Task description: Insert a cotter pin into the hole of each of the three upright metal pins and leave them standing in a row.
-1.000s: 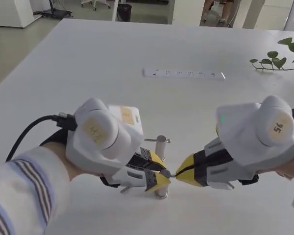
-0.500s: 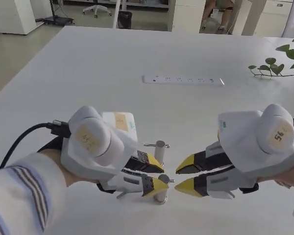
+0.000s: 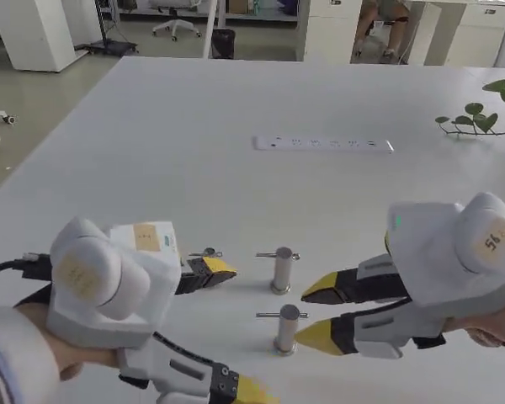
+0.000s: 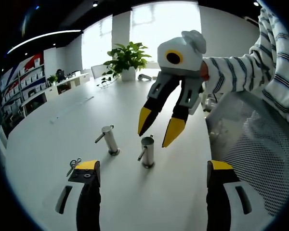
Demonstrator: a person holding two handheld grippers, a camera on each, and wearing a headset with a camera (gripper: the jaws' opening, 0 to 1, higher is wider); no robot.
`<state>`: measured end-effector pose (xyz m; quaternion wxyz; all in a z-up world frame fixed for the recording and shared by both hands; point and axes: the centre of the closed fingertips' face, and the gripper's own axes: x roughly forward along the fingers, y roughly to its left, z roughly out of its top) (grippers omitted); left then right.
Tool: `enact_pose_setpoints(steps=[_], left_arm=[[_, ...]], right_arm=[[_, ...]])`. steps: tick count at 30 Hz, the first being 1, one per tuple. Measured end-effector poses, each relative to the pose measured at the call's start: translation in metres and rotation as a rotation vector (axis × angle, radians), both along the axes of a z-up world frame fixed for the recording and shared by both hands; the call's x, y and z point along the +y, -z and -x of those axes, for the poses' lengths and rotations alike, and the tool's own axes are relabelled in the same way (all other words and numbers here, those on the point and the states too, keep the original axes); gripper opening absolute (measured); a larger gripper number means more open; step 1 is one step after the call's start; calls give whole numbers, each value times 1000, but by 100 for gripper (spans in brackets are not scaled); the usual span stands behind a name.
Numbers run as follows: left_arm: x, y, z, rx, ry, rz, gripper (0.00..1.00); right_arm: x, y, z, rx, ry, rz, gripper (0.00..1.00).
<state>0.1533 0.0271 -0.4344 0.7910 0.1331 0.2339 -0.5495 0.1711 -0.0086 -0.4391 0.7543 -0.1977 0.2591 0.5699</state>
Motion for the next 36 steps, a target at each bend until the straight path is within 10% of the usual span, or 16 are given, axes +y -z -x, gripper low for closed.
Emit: enact_pose_setpoints(steps=[11,36], left_arm=[[7,12,19,71,-71,50,99],[27,5,7,23,-189,54,99]], right_arm=[[6,12,1,70,69,-95,25],[20,46,-5,117,115,-141,22]])
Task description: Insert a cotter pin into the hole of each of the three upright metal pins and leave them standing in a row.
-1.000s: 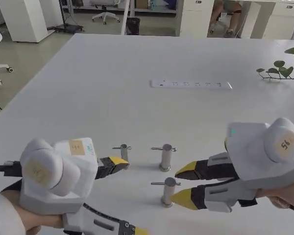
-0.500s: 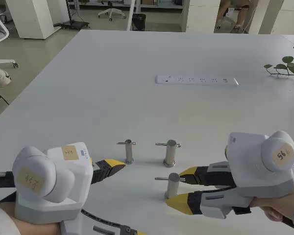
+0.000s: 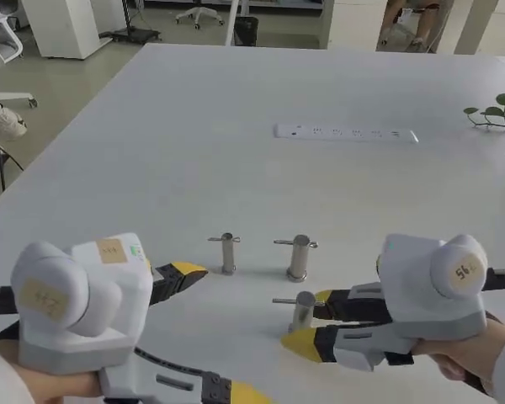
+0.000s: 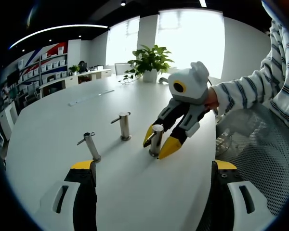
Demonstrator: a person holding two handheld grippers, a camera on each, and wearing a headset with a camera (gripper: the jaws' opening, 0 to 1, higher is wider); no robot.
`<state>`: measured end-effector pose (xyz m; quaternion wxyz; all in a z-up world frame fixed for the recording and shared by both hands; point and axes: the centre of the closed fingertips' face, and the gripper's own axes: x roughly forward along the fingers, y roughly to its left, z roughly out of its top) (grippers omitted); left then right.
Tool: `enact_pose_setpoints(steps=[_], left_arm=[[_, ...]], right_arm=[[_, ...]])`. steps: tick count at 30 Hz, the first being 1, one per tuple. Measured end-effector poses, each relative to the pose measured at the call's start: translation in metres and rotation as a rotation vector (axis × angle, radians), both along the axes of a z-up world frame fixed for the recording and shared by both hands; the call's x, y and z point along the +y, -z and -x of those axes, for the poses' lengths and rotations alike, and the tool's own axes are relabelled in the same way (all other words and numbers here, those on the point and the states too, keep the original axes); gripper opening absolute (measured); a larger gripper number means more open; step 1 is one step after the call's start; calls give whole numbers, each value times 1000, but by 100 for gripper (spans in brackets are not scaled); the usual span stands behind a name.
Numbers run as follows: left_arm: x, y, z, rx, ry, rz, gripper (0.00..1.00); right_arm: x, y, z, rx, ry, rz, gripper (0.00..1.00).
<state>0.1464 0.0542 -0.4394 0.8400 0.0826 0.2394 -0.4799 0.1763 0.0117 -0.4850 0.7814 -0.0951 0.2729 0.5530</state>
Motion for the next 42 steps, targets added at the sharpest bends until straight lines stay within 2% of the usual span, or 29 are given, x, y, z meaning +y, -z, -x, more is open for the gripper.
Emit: enact_pose_setpoints(steps=[5,7,10,16,19,20,22,26,29,35,42], left_arm=[[3,-1,-2,-3,-13,2,99],[4,-1,-2,-4,-15,0,99],[3,-1,-2,-3,-12,-2,99],[3,0,-2,3,-13,-4,99],[4,1,-5,3,-26,-5,99],[5,2,-6,2,-30,-9,99],[6,3,-7,1,-32,-18,99],[8,3,-7,5,-38,-16,99],[9,3,-7,8,-40,-17,99],[12,2,-8,12,-46,-17,99],[17,0,-9,13,-61,-21,99]], right_arm=[[1,-1,-1,-10,-6,-18,15],[1,1,0,-50,-44,9,14],[2,3,1,-67,-63,26,11],[2,3,2,-74,-85,27,10],[3,2,5,-58,-91,31,9],[3,2,5,-80,-110,41,9],[3,2,5,-82,-115,43,8],[3,-6,4,-95,-119,32,8],[1,-14,2,-122,-143,34,8],[-13,-28,-7,-150,-154,27,8],[-47,-39,-30,-185,-117,31,8]])
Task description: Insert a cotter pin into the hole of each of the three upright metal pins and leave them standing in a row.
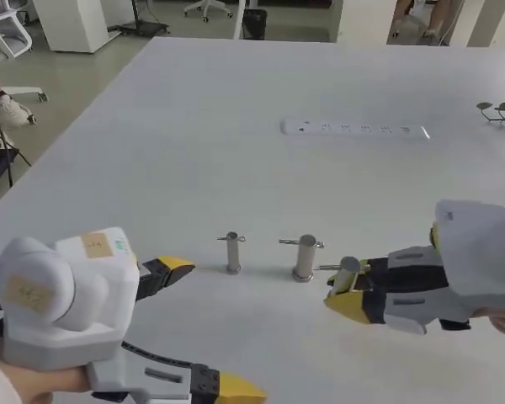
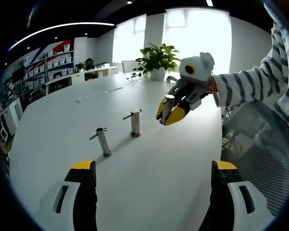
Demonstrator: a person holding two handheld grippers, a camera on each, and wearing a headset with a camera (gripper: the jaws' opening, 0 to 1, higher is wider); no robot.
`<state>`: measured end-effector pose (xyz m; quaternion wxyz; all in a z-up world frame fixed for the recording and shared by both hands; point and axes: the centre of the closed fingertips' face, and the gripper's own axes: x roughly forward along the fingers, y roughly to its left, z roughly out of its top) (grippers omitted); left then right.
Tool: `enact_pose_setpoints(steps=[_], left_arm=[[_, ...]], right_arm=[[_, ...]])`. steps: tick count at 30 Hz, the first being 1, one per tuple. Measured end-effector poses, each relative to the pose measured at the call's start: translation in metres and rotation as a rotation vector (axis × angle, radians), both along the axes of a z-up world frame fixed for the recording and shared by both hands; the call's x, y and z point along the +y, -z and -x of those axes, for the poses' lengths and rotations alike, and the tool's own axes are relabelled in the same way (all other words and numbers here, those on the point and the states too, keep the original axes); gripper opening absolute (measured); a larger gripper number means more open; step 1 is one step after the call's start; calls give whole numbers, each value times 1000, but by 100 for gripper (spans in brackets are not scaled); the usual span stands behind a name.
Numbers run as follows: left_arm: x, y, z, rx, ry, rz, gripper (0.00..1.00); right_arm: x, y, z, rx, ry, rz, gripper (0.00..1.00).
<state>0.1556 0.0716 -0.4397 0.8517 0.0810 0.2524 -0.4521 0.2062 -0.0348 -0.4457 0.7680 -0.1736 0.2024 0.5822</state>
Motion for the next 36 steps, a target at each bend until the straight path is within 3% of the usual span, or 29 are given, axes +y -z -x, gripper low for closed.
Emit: enact_pose_setpoints(steps=[6,13,24,36], left_arm=[[1,1,0,6,-7,-4,99],[5,3,-1,25,-27,0,99],[17,9,3,63,-64,-2,99],[15,12,10,81,-85,17,99]], right_arm=[[-27,4,-14,3,44,29,8],[-42,14,-22,20,101,25,8],[-49,25,-35,48,132,4,8],[-42,29,-41,61,111,-18,8]])
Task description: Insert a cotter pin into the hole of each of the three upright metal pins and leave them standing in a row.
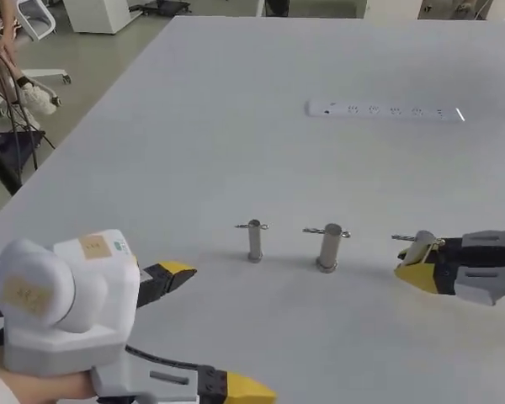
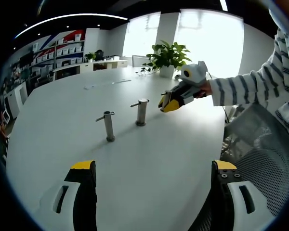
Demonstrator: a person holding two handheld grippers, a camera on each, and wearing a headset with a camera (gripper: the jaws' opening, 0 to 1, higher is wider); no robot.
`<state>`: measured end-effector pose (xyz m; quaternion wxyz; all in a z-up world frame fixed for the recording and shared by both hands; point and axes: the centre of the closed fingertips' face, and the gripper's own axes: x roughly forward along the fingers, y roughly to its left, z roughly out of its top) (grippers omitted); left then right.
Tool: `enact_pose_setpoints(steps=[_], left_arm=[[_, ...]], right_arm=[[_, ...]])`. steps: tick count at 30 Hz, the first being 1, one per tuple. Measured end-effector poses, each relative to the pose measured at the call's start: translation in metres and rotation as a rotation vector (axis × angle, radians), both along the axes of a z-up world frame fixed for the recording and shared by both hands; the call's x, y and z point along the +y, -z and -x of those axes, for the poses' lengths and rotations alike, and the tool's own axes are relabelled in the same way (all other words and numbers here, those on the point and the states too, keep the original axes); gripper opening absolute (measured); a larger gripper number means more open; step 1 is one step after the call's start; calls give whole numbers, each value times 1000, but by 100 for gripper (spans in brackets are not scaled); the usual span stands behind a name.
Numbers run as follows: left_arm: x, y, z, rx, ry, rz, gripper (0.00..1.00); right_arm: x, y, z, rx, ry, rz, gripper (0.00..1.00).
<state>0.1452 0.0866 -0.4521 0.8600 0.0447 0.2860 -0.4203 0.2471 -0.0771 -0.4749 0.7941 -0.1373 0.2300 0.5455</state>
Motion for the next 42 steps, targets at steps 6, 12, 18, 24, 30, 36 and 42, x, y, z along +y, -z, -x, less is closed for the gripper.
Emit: enact_pose_setpoints(steps=[6,12,18,24,30,36,42], left_arm=[[1,1,4,6,-13,2,99],[0,0,7,7,-27,9,99],[1,1,8,13,-30,5,99],[-1,3,9,21,-21,0,99],[-2,3,8,21,-19,-1,99],[-1,5,9,21,-16,-12,99],[-2,3,10,19,-17,-1,99]], right_arm=[[1,1,1,8,-21,-6,8],[1,6,0,15,-18,-9,8],[2,6,-2,13,-20,-14,8],[4,6,-1,7,-29,-15,9],[5,6,-1,20,-14,-22,9],[6,6,-1,16,-6,-26,11],[4,-4,-3,6,18,-65,21]])
